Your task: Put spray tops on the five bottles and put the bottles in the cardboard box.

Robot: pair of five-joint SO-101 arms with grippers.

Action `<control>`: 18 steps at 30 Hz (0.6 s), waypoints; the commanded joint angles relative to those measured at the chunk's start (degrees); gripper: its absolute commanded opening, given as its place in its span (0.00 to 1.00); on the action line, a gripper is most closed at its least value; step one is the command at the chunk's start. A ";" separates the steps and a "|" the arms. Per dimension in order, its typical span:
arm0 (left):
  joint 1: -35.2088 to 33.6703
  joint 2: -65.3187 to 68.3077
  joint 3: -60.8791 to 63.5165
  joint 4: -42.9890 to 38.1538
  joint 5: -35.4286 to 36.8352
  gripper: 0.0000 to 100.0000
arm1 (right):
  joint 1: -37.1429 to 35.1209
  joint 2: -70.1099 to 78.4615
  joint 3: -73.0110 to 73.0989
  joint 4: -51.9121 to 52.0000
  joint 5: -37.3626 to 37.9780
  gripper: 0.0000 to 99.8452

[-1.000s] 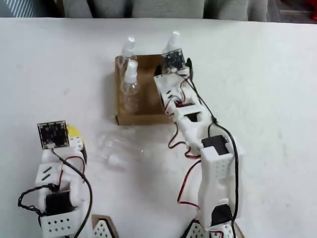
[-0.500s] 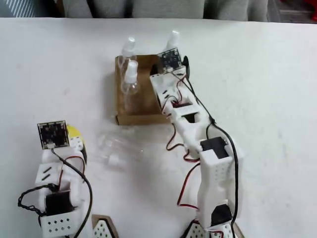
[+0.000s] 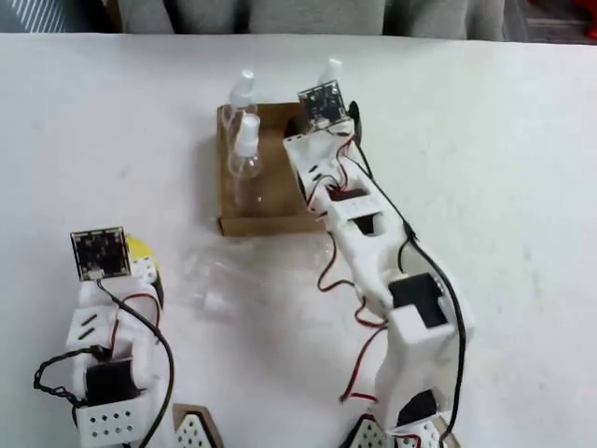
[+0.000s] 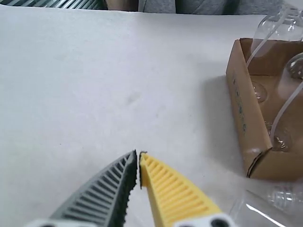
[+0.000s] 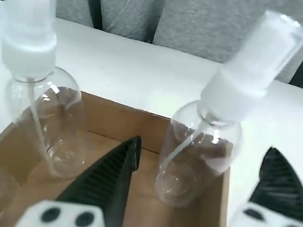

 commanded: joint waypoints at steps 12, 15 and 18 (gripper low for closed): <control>-0.48 -0.40 -0.09 0.00 -0.53 0.03 | 0.92 -33.45 13.98 24.66 0.18 0.34; -0.48 -0.40 -0.09 0.00 -0.53 0.03 | 2.07 -41.71 14.59 36.26 0.18 0.34; -0.48 -0.31 -0.09 0.00 -0.53 0.03 | 3.03 -49.63 14.51 47.69 0.18 0.34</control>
